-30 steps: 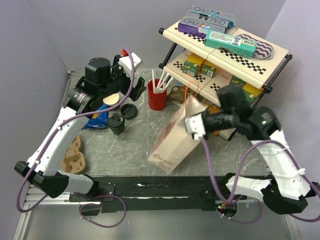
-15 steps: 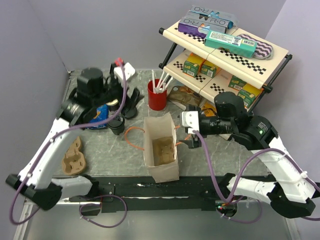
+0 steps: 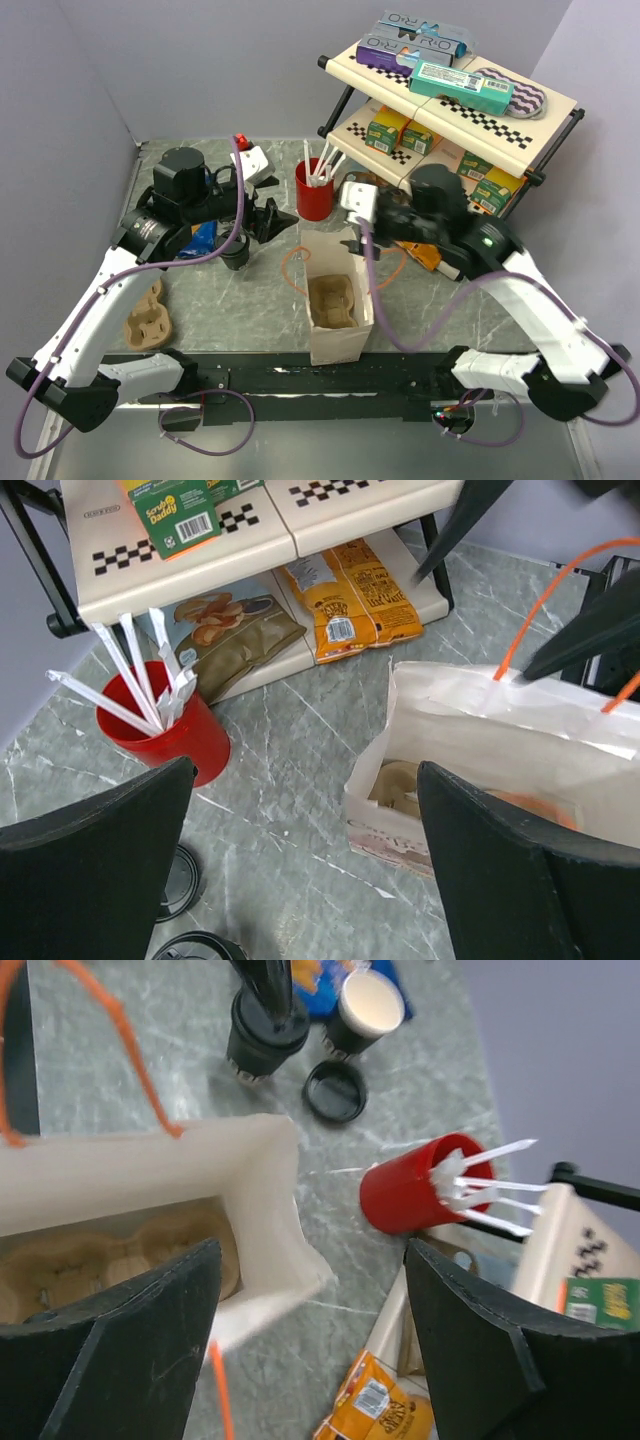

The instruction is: Pack the takeout coffee

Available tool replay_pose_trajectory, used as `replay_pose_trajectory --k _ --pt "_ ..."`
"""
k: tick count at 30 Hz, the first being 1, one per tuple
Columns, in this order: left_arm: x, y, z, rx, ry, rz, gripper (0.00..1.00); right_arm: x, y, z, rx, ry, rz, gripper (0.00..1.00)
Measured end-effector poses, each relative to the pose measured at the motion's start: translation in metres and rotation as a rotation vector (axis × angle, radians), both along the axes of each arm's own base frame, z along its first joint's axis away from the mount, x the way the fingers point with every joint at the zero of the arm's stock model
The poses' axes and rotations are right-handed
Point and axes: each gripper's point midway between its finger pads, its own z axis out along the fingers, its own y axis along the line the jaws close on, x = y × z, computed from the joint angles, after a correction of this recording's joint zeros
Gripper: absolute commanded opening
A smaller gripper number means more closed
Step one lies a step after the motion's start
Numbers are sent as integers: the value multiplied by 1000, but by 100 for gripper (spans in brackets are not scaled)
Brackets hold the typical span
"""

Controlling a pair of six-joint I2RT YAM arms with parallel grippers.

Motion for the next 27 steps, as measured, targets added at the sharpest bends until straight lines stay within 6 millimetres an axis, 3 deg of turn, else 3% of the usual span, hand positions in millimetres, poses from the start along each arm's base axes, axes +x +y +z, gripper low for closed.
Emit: replay_pose_trajectory --k 4,7,10,13,14,18,23,27 --pt "-2 0 15 -12 -32 -10 99 20 17 -39 -90 73 46 79" --pt "-4 2 35 -27 -88 -15 100 23 25 -68 -154 151 106 76" --pt "-14 4 47 -29 -128 -43 99 25 30 -83 -190 199 141 67" --pt "-29 4 51 -38 -136 -93 99 28 34 -89 -201 214 163 21" --pt "-37 3 51 -37 -140 -122 97 29 35 -90 -200 226 170 0" --pt "-52 -2 44 -22 -96 -179 98 38 41 -76 -200 272 176 0" --pt "-47 -1 36 -7 -79 -154 99 62 51 -15 -80 263 115 0" --pt "-45 1 33 1 -86 -140 99 54 40 -2 -43 284 72 0"
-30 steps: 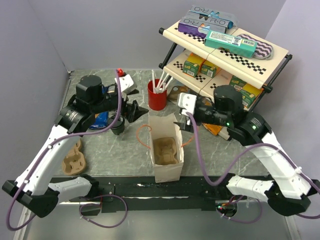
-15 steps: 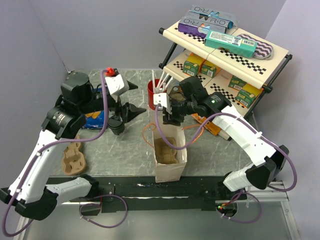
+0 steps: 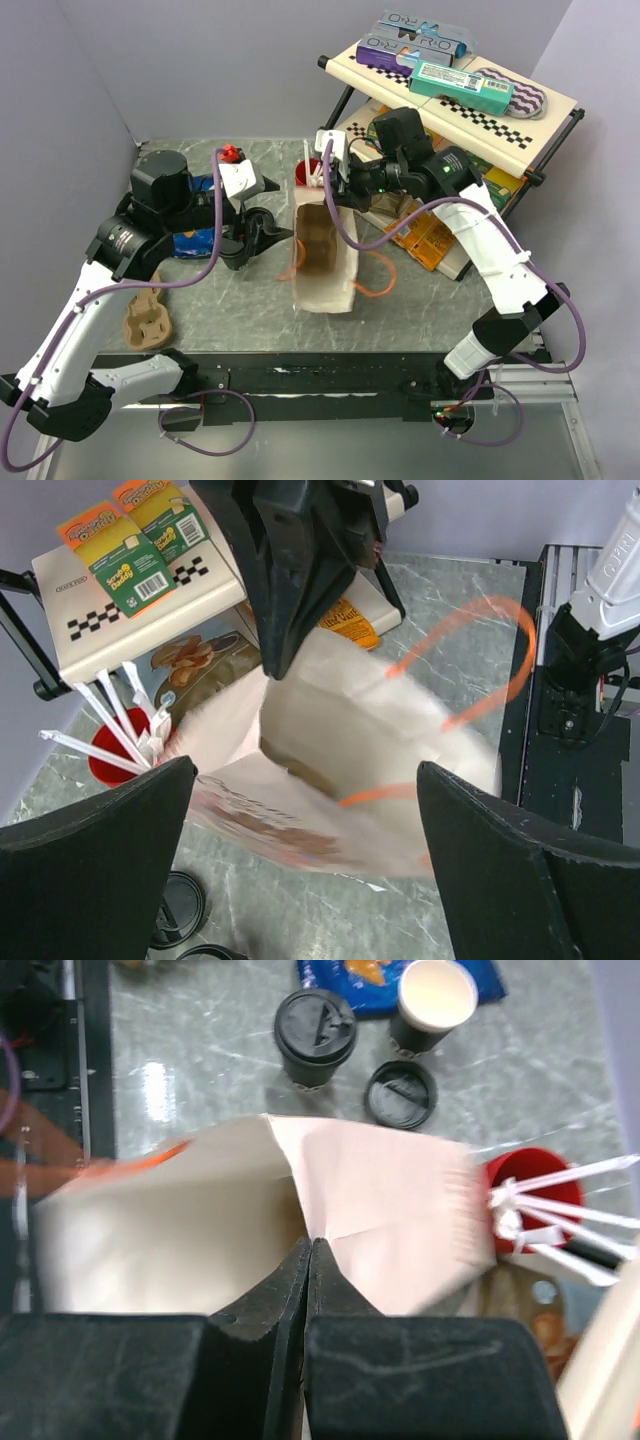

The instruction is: Pack the takeout coffee

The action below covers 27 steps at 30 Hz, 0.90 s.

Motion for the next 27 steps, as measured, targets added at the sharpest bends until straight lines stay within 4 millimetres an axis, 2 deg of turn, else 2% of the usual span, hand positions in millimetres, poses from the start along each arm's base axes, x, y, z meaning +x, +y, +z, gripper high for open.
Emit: replay_pose_trajectory --k 6,15,21,24,27 --pt "2 2 0 10 -21 9 99 -5 -2 -10 -1 103 -65 0" --pt "3 6 -1 20 -23 34 100 -2 -1 -6 49 224 -204 0" --pt "23 17 3 20 -31 168 99 -3 -3 -2 105 374 -330 0" --pt "28 21 2 21 -24 205 99 6 -13 -1 141 454 -422 0" --pt "24 20 3 11 -13 187 100 26 -35 -1 179 508 -556 0"
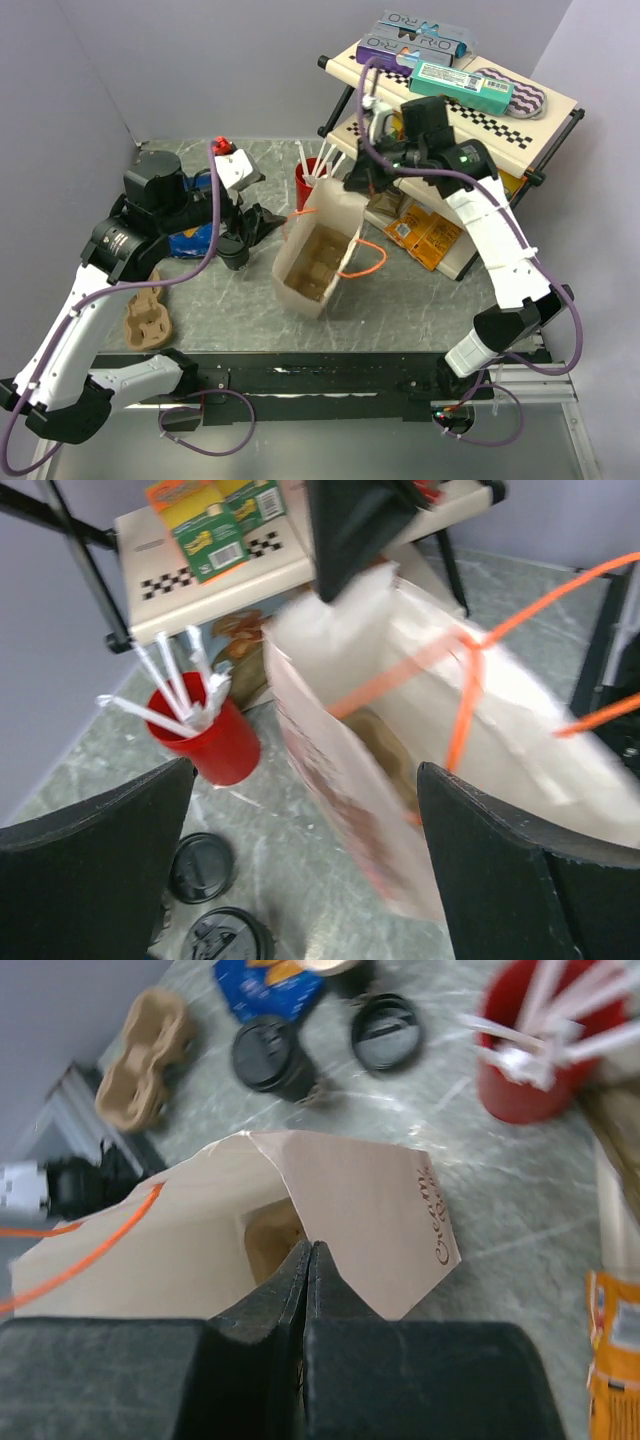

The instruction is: Pack the takeout coffee

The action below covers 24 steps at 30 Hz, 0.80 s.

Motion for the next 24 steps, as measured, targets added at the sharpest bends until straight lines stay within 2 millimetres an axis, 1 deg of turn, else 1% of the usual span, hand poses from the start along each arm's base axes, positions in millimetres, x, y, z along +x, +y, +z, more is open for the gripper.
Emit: replay_pose_trajectory --k 2,3,4,5,6,7,8,9,11,13,15,17,18,20,22,24 --pt "-4 -3 -2 -11 20 -20 99 11 -13 -2 7 33 -77 0" --pt "-6 -3 -3 -17 35 -24 100 16 -19 -5 10 50 -107 6" --pt "-7 -4 -8 -19 54 -23 99 19 -24 -10 11 71 -130 13" --pt "-7 -4 -13 -22 79 -17 99 20 -26 -17 9 97 -143 25" --pt "-6 -4 -18 -22 98 -11 99 20 -26 -24 7 124 -150 45" --pt "-5 -4 -27 -21 128 0 99 17 -26 -39 -4 168 -146 52" --pt "-4 -5 -34 -18 154 6 99 14 -25 -48 -6 207 -148 58" --pt "-3 -5 -41 -14 177 15 100 11 -26 -60 -13 245 -146 67" --pt "0 -5 -54 -3 216 29 99 4 -27 -73 -14 301 -128 75" --pt "3 -5 -58 -1 230 43 100 4 -29 -73 -8 300 -113 77" --pt "6 -5 -58 -1 227 56 99 9 -34 -59 -2 243 -93 78" --pt "10 -4 -56 -2 209 69 99 17 -36 -39 -2 141 -60 77" --pt "11 -3 -54 -4 197 74 99 21 -38 -24 -4 62 -37 77" --pt "14 -2 -52 5 169 81 99 26 -39 -2 -14 -82 25 75" --pt "15 0 -52 16 144 83 99 27 -39 6 -35 -188 86 74" --pt "16 1 -51 30 121 80 99 26 -40 4 -74 -285 172 73"
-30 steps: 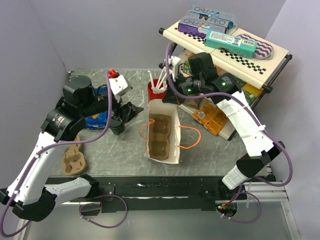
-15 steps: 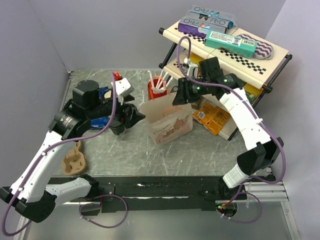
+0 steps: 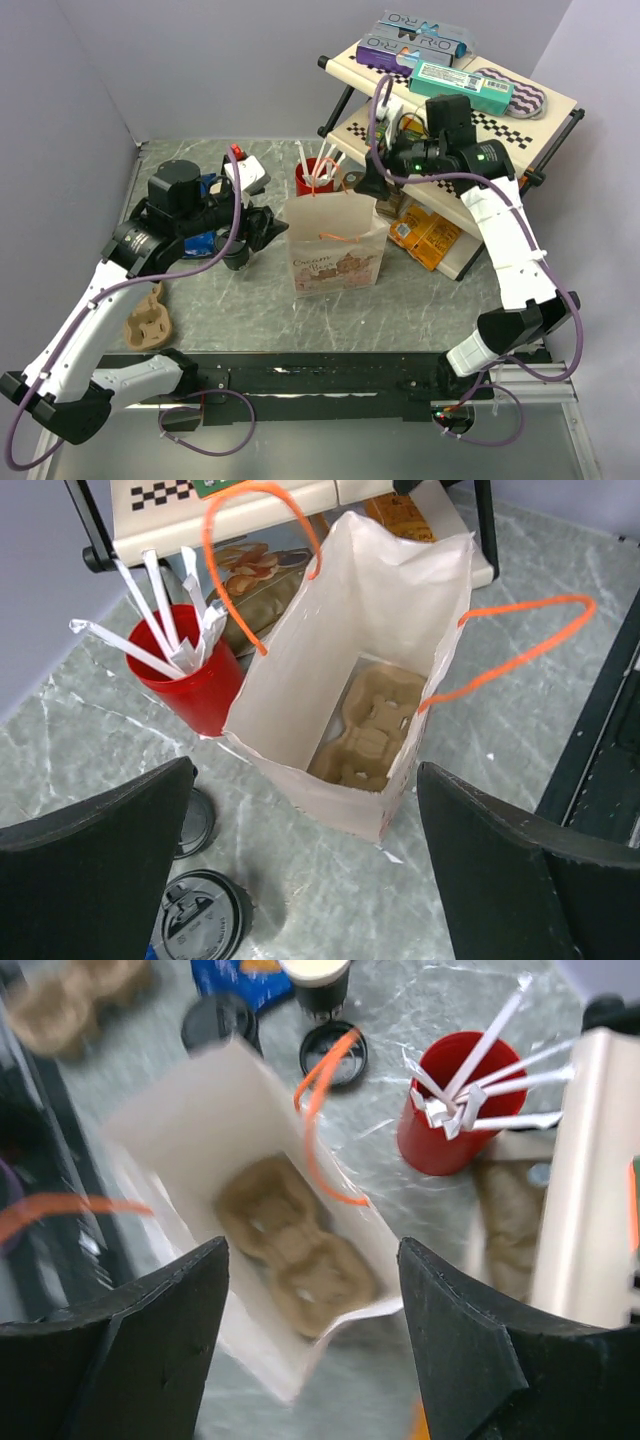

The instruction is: Pack the takeout coffee

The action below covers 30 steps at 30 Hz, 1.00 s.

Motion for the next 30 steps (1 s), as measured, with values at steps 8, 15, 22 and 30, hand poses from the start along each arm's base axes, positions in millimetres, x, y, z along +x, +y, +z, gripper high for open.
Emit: replay_pose_trajectory --k 8,15,22,30 --pt "13 22 -7 76 -34 63 99 19 1 -47 -169 -151 223 70" --pt "18 45 -17 125 6 134 99 43 9 -87 -222 -120 320 58" --pt "30 76 -26 185 18 242 99 42 9 -100 -251 -94 381 0" --pt "43 114 -54 272 109 384 99 17 8 -91 -207 -24 376 0"
